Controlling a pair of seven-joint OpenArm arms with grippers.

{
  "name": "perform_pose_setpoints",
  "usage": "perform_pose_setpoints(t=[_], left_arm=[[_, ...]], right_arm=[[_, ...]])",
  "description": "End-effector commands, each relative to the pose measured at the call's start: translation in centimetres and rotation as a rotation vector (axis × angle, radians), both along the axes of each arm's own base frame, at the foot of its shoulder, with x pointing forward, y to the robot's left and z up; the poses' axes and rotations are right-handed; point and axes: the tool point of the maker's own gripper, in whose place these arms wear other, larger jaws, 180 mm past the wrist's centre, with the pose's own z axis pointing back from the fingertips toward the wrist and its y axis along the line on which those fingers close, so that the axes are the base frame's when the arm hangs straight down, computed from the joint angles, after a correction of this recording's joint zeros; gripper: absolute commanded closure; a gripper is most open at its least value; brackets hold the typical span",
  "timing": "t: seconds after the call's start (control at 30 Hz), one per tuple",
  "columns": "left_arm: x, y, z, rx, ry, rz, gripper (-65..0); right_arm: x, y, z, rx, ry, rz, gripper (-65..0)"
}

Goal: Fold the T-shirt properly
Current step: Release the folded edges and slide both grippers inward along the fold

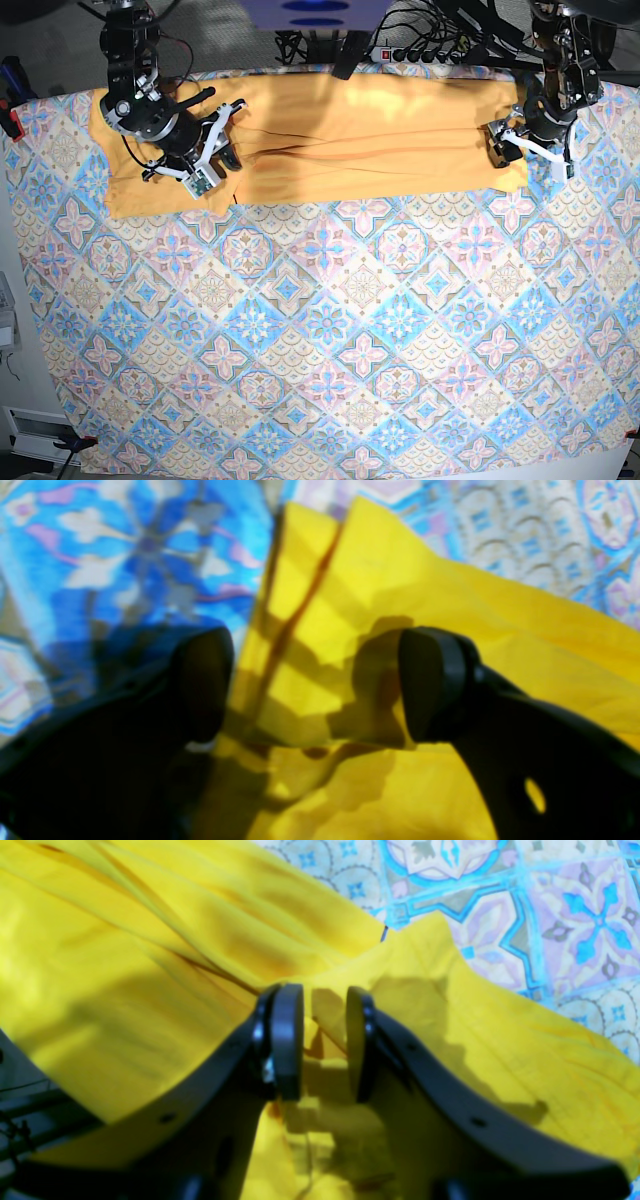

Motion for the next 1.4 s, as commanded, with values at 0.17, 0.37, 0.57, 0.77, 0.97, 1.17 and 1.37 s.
perform_pose_setpoints(t=[0.17, 0.37, 0.57, 0.77, 0.97, 1.17, 1.37], left_arm=[[-1.9, -2.3, -0.5, -0.069, 0.058, -0.050, -49.9], [-2.0, -2.3, -0.5, -0.070, 0.061, -0.050, -49.1], [-1.7, -2.1, -0.4, -0.067, 0.052, -0.046, -20.7], [-0.1, -2.0, 0.3, -0.064, 0.015, -0.044, 0.0], [2.1, -0.8, 4.0, -0.082, -0.117, 0.024, 0.0], [3.5, -1.5, 8.4, -0.053, -0.239, -0.015, 0.0], [4.3, -4.0, 11.0, -0.080, -0.321, -0.033, 0.0]], right_arm=[[0.7, 0.2, 1.0, 0.021, -0.042, 0.002, -14.6], [0.7, 0.2, 1.0, 0.021, -0.042, 0.002, -14.6], [0.7, 0.2, 1.0, 0.021, -0.040, 0.002, -14.6], [0.7, 0.2, 1.0, 0.021, -0.040, 0.002, -14.6], [0.8, 0.0, 1.0, 0.018, -0.042, -0.004, -14.6], [0.8, 0.0, 1.0, 0.018, -0.042, -0.004, -14.6], [0.8, -0.1, 1.0, 0.017, -0.042, -0.006, -14.6]])
